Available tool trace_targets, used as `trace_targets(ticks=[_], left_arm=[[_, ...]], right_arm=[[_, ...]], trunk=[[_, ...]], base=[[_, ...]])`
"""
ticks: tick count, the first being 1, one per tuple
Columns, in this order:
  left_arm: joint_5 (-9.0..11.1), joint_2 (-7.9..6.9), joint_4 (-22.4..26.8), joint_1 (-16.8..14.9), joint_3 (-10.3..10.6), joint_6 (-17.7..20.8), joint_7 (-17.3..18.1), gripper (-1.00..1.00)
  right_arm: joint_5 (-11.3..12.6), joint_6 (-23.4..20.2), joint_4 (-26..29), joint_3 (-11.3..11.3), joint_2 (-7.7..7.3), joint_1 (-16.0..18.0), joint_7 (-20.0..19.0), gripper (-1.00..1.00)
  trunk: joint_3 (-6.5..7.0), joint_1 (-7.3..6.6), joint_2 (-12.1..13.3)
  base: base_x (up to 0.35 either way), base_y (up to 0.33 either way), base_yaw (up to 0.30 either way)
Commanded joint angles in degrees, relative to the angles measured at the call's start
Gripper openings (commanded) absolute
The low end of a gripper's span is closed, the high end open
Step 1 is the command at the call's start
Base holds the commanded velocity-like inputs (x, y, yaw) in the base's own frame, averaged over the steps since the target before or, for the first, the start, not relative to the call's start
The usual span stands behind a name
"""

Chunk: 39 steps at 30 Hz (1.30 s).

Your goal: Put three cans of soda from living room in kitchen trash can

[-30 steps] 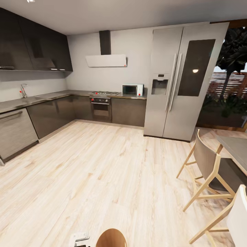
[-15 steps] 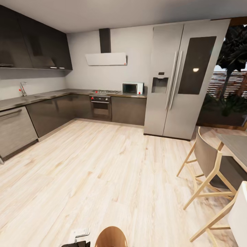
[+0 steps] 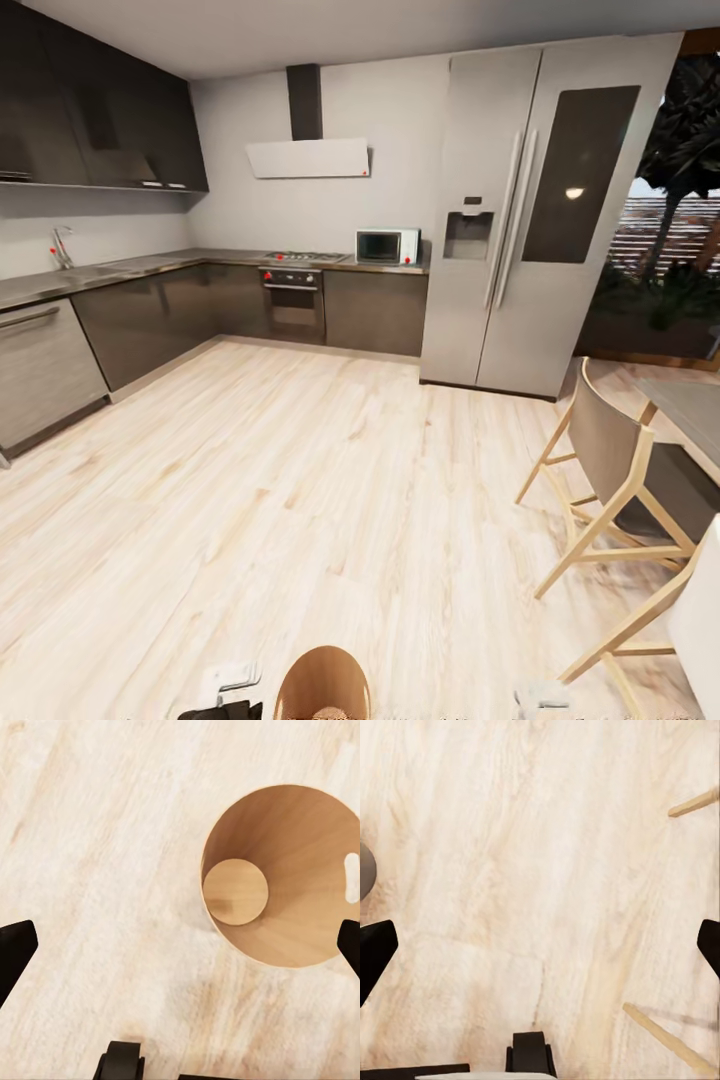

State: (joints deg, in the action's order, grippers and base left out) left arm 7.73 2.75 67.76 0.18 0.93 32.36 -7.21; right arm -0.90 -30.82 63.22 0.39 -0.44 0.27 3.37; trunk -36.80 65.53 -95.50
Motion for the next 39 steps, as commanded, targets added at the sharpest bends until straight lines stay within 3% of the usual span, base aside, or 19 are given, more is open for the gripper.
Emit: trace_targets(ticks=[1,2,4,5,8,11,15,19,22,39], left_arm=[[0.0,-0.01,0.0,0.0,0.0,0.0,0.0,1.0],[-0.1,-0.02,0.8,0.0,-0.1,0.4,0.0,1.0],[-0.3,-0.02,4.5,0.0,0.0,2.5,-0.2,1.0],[-0.2,-0.08,11.7,0.0,0.3,7.3,-0.2,1.0],[-0.2,-0.1,13.8,0.0,0.2,8.5,-0.1,1.0],[-0.5,-0.35,14.8,0.0,-0.1,9.1,-0.1,1.0],[-0.6,-0.59,15.0,0.0,-0.2,9.0,-0.2,1.0],[-0.8,-0.71,15.2,0.0,-0.2,9.5,-0.2,1.0],[-0.8,-0.68,15.2,0.0,-0.2,9.5,-0.2,1.0],[-0.8,-0.71,15.5,0.0,-0.3,9.6,-0.2,1.0]], right_arm=[[0.0,-2.2,3.5,-0.1,-0.05,0.0,0.0,1.0],[0.0,-6.8,10.4,-0.2,-0.25,0.0,-0.1,1.0],[0.0,-9.0,14.1,-0.3,-0.45,0.0,-0.2,1.0],[0.1,-10.3,16.6,-0.5,-0.49,0.0,-0.4,1.0],[0.0,-10.6,18.5,-0.5,-0.51,0.0,-0.4,1.0],[0.0,-10.8,24.2,-0.5,-0.52,0.0,-0.5,1.0],[0.1,-10.7,25.2,-0.5,-0.51,0.0,-0.7,1.0],[0.2,-10.8,25.4,-4.6,-0.37,0.0,-0.7,1.0],[0.2,-10.8,25.4,-5.6,-0.38,0.0,-0.7,1.0],[0.0,-10.8,25.5,-6.0,-0.44,0.0,-0.6,1.0]], trunk=[[-0.29,0.23,-0.4],[-0.56,0.45,-0.8],[-1.1,0.89,-1.6],[-1.38,1.11,-2.0],[-2.19,1.76,-3.2],[-3.01,2.42,-4.4],[-4.1,3.3,-6.0],[-5.19,4.18,-7.6],[-6.01,4.84,-8.8],[-10.65,8.57,-15.7]], base=[[0.0,0.0,0.0],[0.0,0.0,0.0],[0.0,0.0,0.0],[0.0,0.0,0.0],[0.0,0.0,0.0],[0.0,0.0,0.0],[0.0,0.0,0.0],[0.0,0.0,0.0],[0.0,0.0,0.0],[0.0,0.0,0.0]])
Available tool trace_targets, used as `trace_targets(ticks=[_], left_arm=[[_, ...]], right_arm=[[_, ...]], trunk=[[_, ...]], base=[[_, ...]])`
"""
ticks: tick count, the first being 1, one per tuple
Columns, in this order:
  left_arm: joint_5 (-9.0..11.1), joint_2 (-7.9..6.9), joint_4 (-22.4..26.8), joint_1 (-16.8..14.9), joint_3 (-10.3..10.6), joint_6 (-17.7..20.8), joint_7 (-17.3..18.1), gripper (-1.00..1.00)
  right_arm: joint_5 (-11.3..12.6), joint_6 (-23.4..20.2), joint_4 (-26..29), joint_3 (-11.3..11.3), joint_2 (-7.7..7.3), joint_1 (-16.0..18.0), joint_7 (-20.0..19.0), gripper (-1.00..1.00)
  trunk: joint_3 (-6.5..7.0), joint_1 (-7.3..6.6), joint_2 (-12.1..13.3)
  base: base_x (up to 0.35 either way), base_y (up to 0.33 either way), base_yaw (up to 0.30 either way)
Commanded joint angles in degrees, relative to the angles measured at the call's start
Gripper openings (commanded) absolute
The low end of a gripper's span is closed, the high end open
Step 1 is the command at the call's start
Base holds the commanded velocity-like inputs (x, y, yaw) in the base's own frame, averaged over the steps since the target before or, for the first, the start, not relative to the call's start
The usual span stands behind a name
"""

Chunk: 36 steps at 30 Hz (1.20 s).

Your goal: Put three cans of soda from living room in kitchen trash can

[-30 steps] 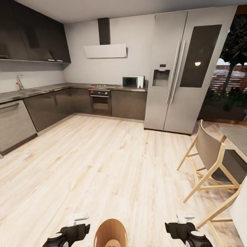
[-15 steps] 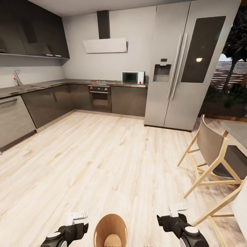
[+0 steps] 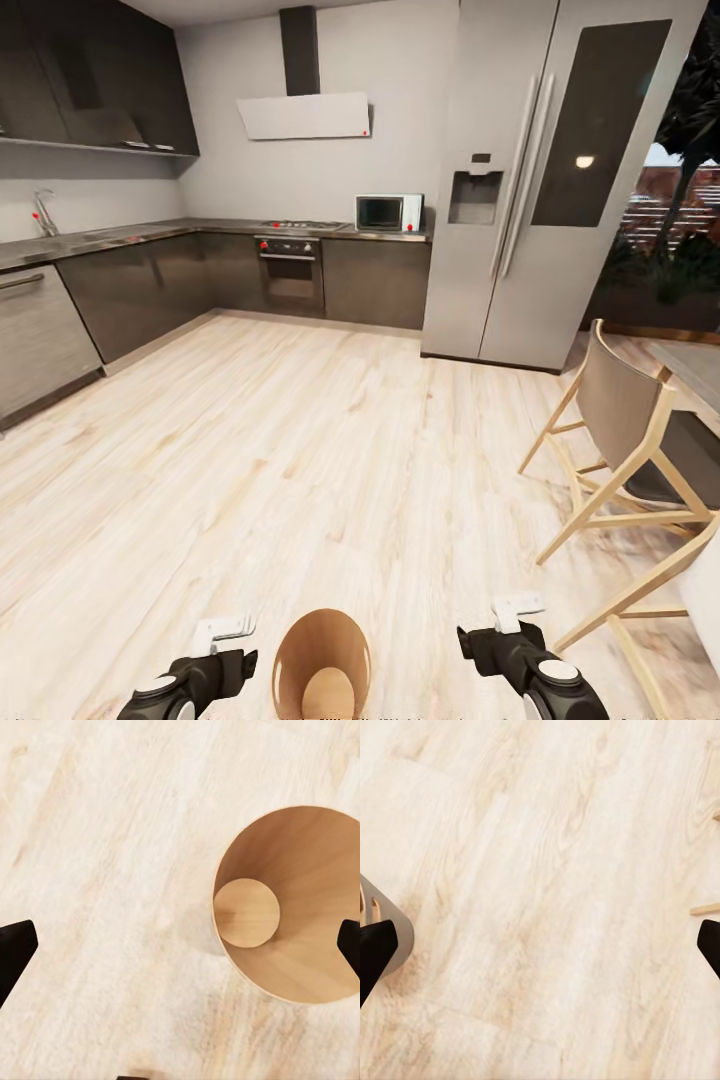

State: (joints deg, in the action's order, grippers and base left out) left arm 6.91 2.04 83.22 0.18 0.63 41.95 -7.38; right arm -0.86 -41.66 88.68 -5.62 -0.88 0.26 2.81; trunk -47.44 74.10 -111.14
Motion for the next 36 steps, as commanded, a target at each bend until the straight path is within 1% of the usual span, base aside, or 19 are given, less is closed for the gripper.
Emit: trace_targets(ticks=[1,2,5,6,8,9,11,12,16,21,36], left_arm=[[0.0,-0.01,0.0,0.0,0.0,0.0,0.0,1.0],[0.0,-0.03,0.0,0.0,0.0,0.0,-0.1,1.0],[0.0,-0.72,0.0,0.0,-0.1,0.0,-0.1,1.0],[-0.1,-1.66,0.0,0.0,-0.1,-0.2,-0.1,1.0],[-0.1,-2.53,0.0,0.0,-0.2,-0.3,-0.1,1.0],[0.0,-2.95,0.0,0.0,-0.3,-0.4,-0.1,1.0],[0.0,-3.27,0.0,0.0,-0.6,-0.4,-0.1,1.0],[0.0,-3.67,0.1,0.0,-0.9,-0.4,-0.2,1.0],[0.0,-4.96,0.1,0.0,-2.2,-0.5,-0.2,1.0],[-0.1,-5.26,0.1,0.0,-2.4,-0.3,-0.3,1.0],[0.0,-5.24,0.1,0.0,-2.4,-0.4,-0.3,1.0]], right_arm=[[0.0,0.0,0.0,0.0,0.0,0.0,0.0,1.0],[0.0,0.0,0.0,0.0,0.0,0.0,0.0,1.0],[0.1,0.0,-0.1,0.0,0.0,0.0,-0.1,1.0],[0.1,0.1,-0.1,-0.1,0.04,0.0,-0.1,1.0],[0.3,0.1,-0.1,-0.3,0.16,0.0,-0.2,1.0],[0.3,0.1,-0.2,-0.8,0.32,0.0,-0.2,1.0],[0.4,0.1,-0.2,-1.8,0.46,0.0,-0.2,1.0],[0.3,0.1,-0.2,-2.9,0.58,0.0,-0.2,1.0],[0.2,0.1,-0.3,-5.3,0.74,0.0,-0.1,1.0],[0.1,0.2,-0.3,-5.7,0.71,0.0,0.0,1.0],[0.0,0.2,-0.4,-5.6,0.63,0.0,0.3,1.0]], trunk=[[-0.28,0.23,-0.4],[-0.55,0.45,-0.8],[-1.37,1.1,-2.0],[-1.64,1.32,-2.4],[-2.19,1.76,-3.2],[-2.46,1.98,-3.6],[-3.01,2.42,-4.4],[-3.28,2.64,-4.8],[-4.37,3.52,-6.4],[-5.74,4.62,-8.4],[-9.83,7.91,-14.5]], base=[[0.0,0.0,0.0],[0.0,0.0,0.0],[0.0,0.0,0.0],[0.0,0.0,0.0],[0.0,0.0,0.0],[0.0,0.0,0.0],[0.0,0.0,0.0],[0.0,0.0,0.0],[0.0,0.0,0.0],[0.0,0.0,0.0],[0.0,0.0,0.0]])
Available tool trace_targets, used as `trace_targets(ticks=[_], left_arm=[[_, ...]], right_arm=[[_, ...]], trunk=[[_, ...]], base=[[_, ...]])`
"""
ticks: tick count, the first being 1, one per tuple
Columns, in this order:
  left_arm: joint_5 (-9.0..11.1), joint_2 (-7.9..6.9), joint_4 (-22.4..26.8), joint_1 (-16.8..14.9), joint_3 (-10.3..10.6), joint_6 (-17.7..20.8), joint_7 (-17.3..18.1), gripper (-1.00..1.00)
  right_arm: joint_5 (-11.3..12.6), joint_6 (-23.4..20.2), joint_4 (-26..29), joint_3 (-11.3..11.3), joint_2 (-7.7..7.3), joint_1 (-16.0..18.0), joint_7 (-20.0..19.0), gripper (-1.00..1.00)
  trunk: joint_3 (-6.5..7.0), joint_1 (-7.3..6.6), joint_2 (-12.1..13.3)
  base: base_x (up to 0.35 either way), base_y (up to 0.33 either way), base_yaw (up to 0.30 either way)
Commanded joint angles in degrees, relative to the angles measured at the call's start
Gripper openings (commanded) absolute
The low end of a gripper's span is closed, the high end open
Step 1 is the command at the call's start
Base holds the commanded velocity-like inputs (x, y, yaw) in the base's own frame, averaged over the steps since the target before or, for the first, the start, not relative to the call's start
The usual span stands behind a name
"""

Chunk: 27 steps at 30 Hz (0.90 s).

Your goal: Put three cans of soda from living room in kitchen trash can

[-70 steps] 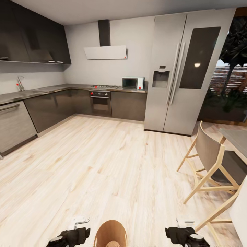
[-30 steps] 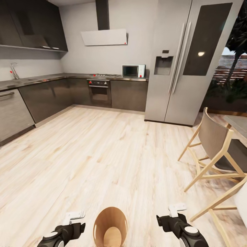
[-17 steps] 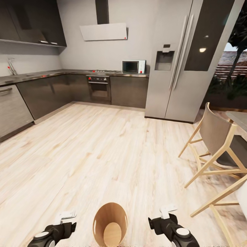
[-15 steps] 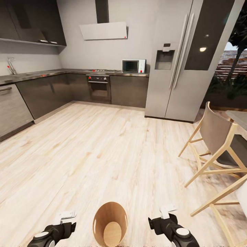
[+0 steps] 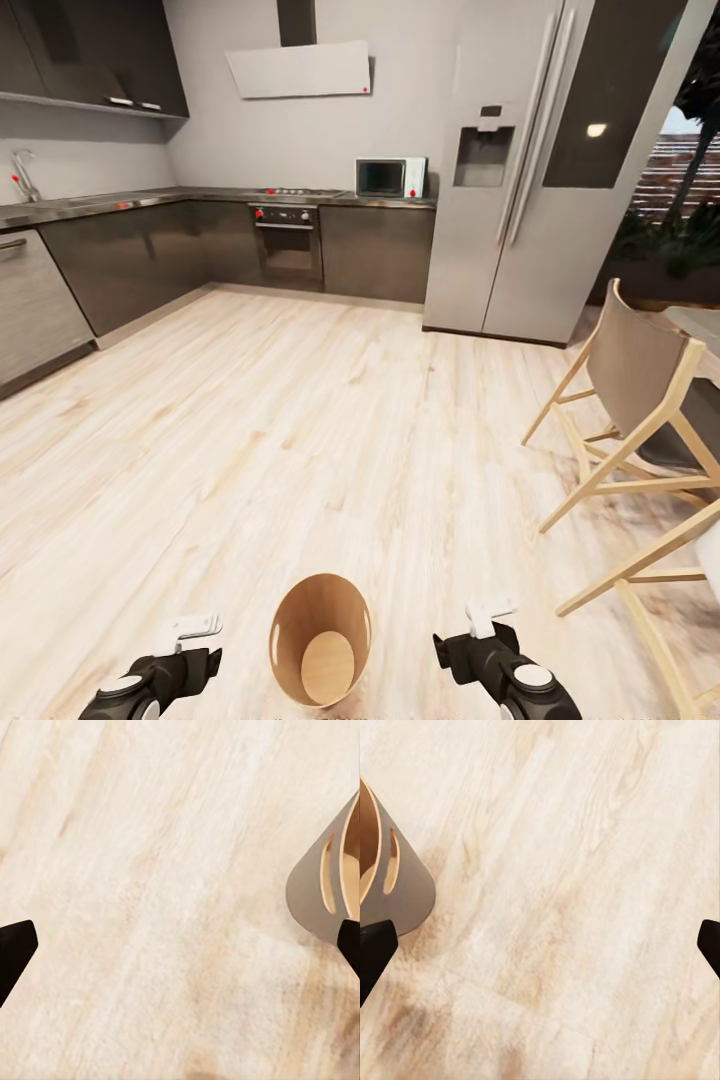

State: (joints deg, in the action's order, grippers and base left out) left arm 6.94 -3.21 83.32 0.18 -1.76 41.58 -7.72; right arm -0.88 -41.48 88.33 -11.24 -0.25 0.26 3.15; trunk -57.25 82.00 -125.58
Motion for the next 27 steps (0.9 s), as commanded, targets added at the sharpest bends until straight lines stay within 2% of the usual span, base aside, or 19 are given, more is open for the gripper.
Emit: trace_targets(ticks=[1,27], left_arm=[[0.0,-0.01,0.0,0.0,0.0,0.0,0.0,1.0],[0.0,-0.04,0.0,0.0,0.0,-0.1,0.1,1.0]], right_arm=[[0.0,0.0,0.0,0.0,0.0,0.0,0.0,1.0],[0.0,0.2,0.2,0.2,-0.25,0.0,0.0,1.0]], trunk=[[-0.28,0.23,-0.4],[-7.37,5.94,-10.8]], base=[[0.0,0.0,0.0],[0.0,0.0,0.0]])
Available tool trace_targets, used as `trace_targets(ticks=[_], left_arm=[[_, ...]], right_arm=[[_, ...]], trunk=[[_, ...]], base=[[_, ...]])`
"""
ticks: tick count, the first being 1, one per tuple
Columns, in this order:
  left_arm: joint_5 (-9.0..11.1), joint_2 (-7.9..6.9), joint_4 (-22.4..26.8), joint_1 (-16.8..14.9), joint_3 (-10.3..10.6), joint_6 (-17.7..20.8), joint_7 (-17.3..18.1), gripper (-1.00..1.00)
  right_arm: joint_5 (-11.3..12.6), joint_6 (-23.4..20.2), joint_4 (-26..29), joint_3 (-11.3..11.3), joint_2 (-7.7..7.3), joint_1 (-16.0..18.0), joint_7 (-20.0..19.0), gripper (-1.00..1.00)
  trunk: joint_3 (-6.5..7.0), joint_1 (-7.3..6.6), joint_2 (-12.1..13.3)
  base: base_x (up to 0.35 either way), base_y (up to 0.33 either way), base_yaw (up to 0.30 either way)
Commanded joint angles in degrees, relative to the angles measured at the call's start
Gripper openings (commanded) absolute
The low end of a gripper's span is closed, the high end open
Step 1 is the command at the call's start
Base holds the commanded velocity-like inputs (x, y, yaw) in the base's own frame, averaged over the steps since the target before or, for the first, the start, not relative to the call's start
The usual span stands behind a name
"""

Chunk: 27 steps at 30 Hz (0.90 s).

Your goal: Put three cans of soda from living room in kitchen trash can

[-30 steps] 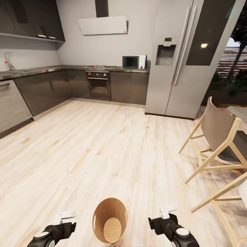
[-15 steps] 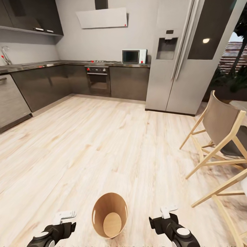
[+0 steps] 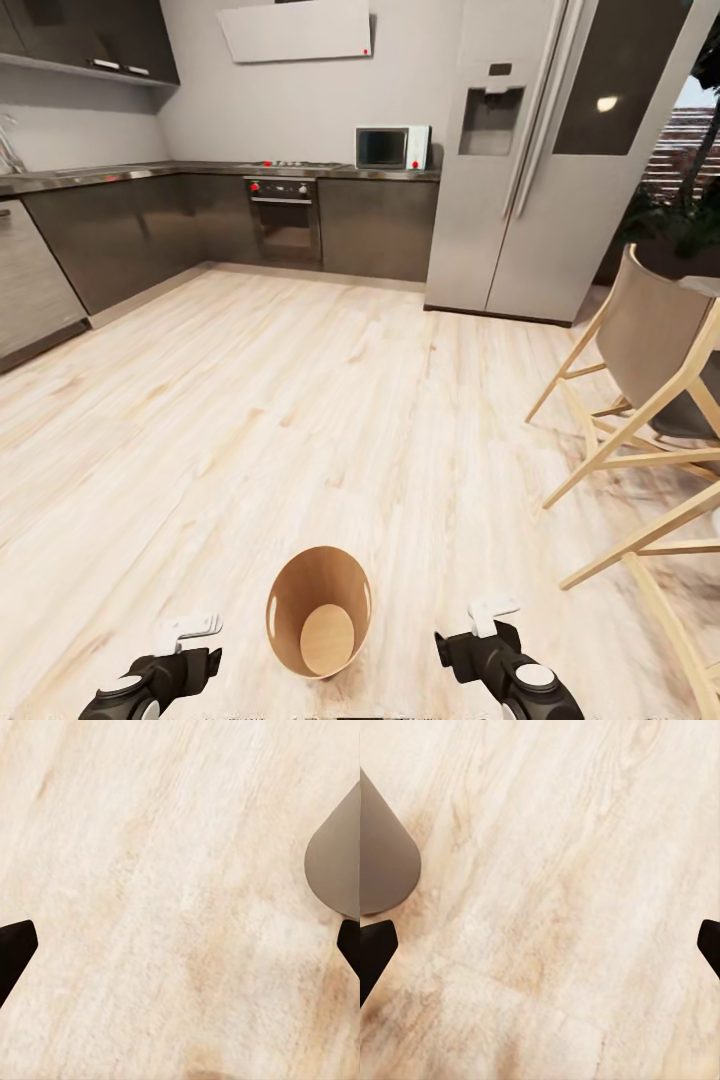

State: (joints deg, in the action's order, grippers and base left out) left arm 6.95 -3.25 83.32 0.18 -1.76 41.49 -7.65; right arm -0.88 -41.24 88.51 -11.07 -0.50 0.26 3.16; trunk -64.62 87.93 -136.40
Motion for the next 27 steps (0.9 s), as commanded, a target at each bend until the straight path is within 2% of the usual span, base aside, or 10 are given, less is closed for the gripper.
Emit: trace_targets(ticks=[1,4,11,27], left_arm=[[0.0,0.0,0.0,0.0,0.0,0.0,0.0,1.0],[0.0,0.02,0.0,0.0,0.0,0.0,0.0,1.0],[0.0,0.07,0.0,0.0,0.0,-0.1,0.0,1.0],[0.0,0.01,0.0,0.0,0.2,-0.3,0.0,1.0]], right_arm=[[0.0,0.0,0.0,0.0,-0.01,0.0,0.0,1.0],[0.0,0.0,0.0,0.0,-0.02,0.0,-0.1,1.0],[0.0,0.1,0.1,0.0,-0.01,0.0,-0.1,1.0],[0.0,0.4,0.3,0.3,-0.11,0.0,0.0,1.0]], trunk=[[-0.28,0.23,-0.4],[-1.1,0.88,-1.6],[-1.7,0.88,-1.6],[-1.83,0.88,-1.6]], base=[[0.0,0.0,0.0],[0.0,0.0,0.0],[0.0,0.0,0.0],[0.0,0.0,0.0]])
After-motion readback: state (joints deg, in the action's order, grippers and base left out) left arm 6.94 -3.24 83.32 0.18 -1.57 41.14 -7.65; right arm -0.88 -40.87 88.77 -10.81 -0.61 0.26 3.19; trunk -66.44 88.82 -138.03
